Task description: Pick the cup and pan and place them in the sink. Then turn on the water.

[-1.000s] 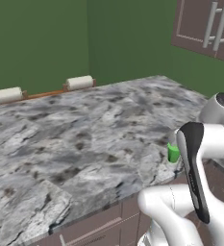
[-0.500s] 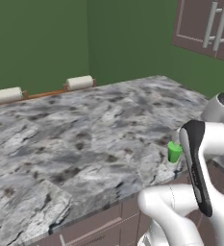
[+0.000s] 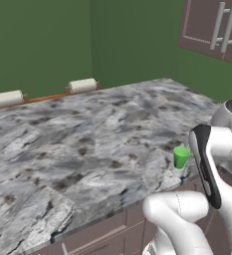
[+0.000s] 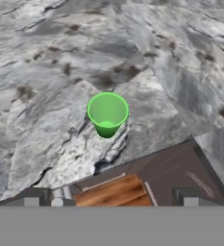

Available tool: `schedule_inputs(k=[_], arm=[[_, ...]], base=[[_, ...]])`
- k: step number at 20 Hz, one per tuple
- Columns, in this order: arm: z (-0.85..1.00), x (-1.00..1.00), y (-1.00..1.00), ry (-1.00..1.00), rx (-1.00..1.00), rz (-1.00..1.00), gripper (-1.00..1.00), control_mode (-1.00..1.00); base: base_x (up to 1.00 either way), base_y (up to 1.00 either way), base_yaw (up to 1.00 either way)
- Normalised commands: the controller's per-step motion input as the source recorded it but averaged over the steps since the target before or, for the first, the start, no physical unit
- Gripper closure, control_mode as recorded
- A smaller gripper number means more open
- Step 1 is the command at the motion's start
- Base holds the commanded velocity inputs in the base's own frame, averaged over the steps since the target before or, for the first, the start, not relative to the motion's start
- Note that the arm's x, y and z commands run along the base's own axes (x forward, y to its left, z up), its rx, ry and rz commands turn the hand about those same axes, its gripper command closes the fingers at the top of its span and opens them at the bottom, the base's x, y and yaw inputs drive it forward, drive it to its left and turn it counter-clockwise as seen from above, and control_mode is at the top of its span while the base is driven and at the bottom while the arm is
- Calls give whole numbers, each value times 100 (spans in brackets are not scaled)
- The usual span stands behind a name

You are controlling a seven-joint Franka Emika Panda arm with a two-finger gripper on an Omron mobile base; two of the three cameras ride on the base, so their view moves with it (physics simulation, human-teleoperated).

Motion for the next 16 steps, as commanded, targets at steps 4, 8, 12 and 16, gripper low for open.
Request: schedule_inputs(k=[4,8,12,16], arm=[[-21,31,0,0,0,0,-100,-100],[-48,31,0,1,0,0,-100,-100],[-46,32,-10,5,0,-1,-100,-100],[-16,42,-28,10,0,-3,-100,-100]], base=[[0,0,0],[0,0,0],[0,0,0],[0,0,0]])
